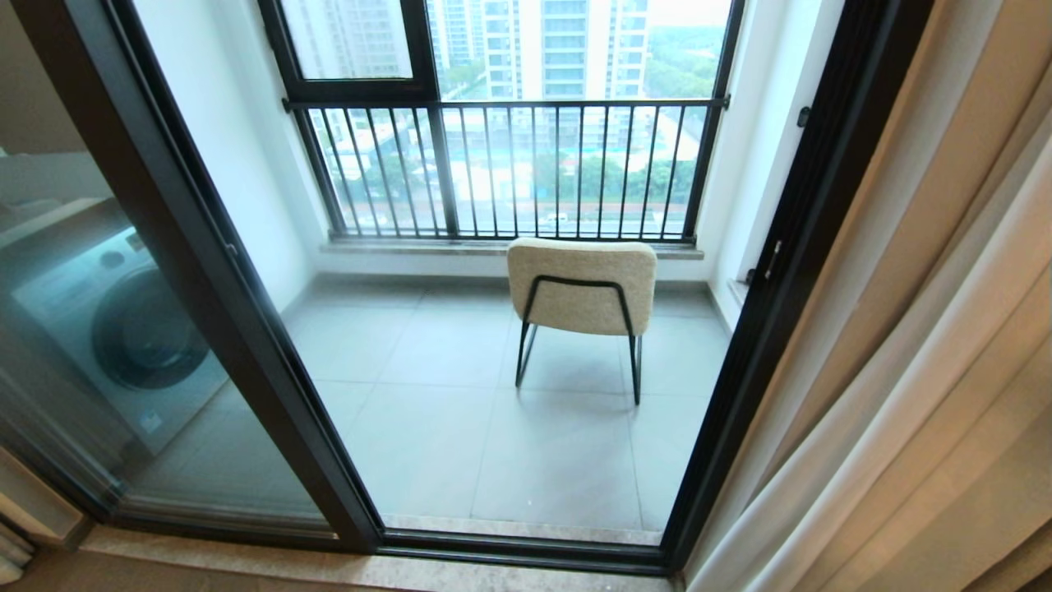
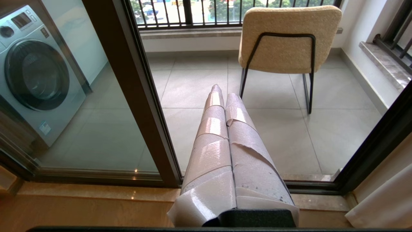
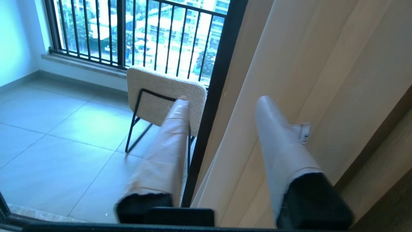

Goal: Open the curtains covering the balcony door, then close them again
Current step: Pull the inner curtains open on both sides

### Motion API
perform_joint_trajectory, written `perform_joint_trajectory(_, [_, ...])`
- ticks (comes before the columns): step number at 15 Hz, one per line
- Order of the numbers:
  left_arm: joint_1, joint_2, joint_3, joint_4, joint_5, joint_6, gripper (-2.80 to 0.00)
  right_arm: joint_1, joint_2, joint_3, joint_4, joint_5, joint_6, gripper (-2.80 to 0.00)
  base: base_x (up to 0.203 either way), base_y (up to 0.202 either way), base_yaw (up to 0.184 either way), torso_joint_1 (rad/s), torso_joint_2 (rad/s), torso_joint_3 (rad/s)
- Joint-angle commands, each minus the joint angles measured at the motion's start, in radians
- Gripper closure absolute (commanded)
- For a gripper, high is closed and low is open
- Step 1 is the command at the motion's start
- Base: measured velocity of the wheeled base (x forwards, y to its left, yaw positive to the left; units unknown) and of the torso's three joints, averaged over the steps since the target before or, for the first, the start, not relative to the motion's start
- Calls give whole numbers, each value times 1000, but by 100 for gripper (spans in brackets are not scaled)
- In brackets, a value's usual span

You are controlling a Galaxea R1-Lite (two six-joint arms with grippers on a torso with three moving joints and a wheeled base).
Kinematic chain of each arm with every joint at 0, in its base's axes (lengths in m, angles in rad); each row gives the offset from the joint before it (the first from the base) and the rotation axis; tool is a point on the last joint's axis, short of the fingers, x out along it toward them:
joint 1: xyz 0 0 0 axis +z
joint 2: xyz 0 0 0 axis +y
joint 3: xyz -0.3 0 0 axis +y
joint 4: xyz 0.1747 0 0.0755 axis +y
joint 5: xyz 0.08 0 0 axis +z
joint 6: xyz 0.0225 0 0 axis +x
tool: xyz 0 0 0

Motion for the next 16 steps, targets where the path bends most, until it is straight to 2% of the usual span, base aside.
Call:
perform_joint_trajectory(1, [1,0,0,0,0,0,0,108,-62,40,26,-95,-13,0,0,0,0,0,0,0])
perform_joint_trajectory(4, [1,0,0,0,1,0,0,161,-171,78,156,-168,-17,0,0,0,0,0,0,0])
perform_joint_trajectory(7, [0,0,0,0,0,0,0,205,-243,152,226,-182,-22,0,0,0,0,0,0,0])
perform_joint_trajectory(13, [1,0,0,0,-1,0,0,203,-261,153,442,-176,-18,0,0,0,0,0,0,0])
perform_joint_trajectory(16, [0,0,0,0,1,0,0,182,-380,153,546,-176,-5,0,0,0,0,0,0,0])
